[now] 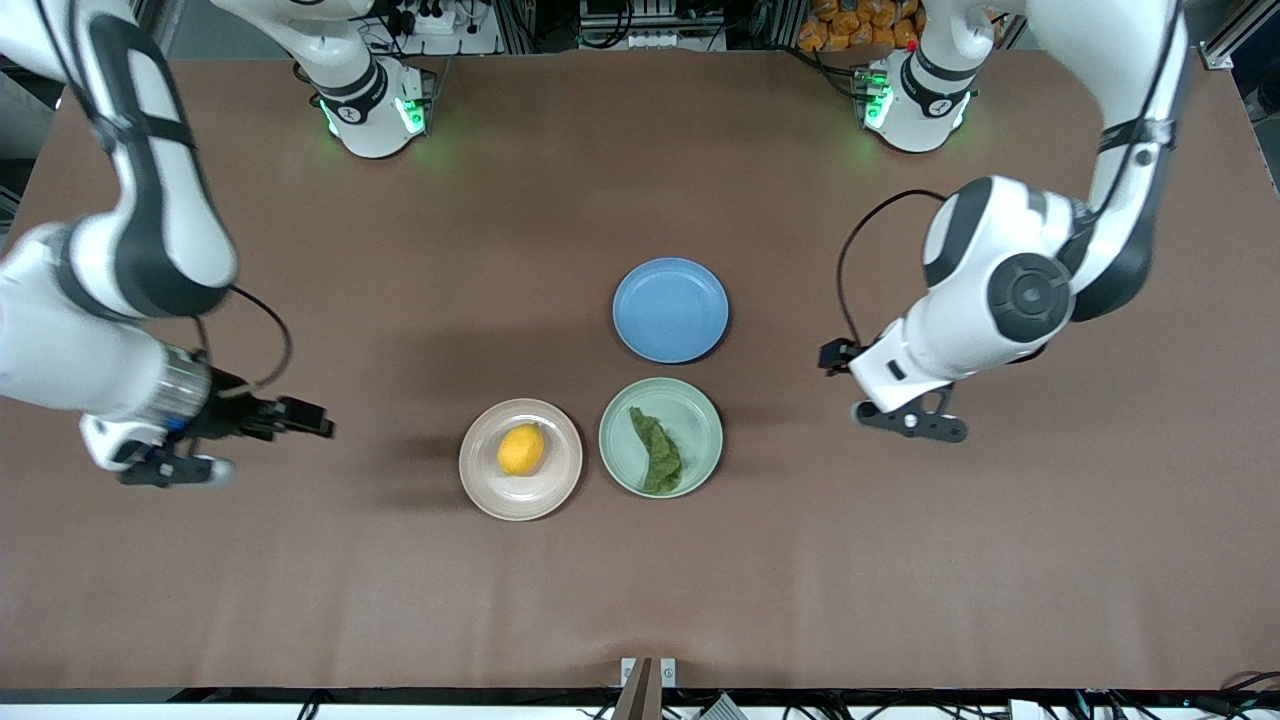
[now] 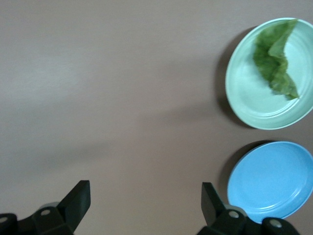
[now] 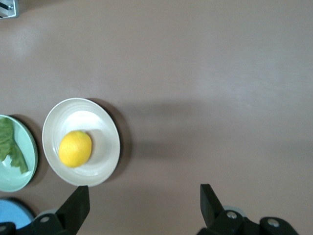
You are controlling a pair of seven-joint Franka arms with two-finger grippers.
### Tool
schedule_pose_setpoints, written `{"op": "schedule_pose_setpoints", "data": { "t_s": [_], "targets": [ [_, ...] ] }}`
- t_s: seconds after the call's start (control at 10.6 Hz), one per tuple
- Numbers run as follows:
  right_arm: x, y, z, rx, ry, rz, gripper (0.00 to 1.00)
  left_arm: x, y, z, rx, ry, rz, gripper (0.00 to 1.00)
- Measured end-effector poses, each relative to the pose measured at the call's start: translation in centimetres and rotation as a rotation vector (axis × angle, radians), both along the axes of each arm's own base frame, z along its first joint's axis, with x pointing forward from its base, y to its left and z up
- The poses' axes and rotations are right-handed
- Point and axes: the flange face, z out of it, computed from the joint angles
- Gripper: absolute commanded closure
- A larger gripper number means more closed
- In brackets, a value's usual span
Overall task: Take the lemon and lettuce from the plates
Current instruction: 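Move the right gripper to the lemon while the left gripper reaches the lettuce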
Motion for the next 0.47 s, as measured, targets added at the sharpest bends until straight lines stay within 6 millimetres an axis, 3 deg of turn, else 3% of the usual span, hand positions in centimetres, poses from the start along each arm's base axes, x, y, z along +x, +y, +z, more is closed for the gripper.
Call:
{"op": "schedule_pose_setpoints", "data": {
  "t_s": [0.28, 0.47],
  "targets": [
    [1.2, 5.3, -7.2, 0.006, 0.004, -0.029, 0.0, -0.2, -5.4, -5.0, -0.084, 0.009, -0.016, 0.0],
    [1.4, 7.1, -9.4, 0.007, 0.0, -0.035, 0.0, -0.1, -9.2, -8.8, -0.112, -0.006, -0.038, 0.0]
  ]
}}
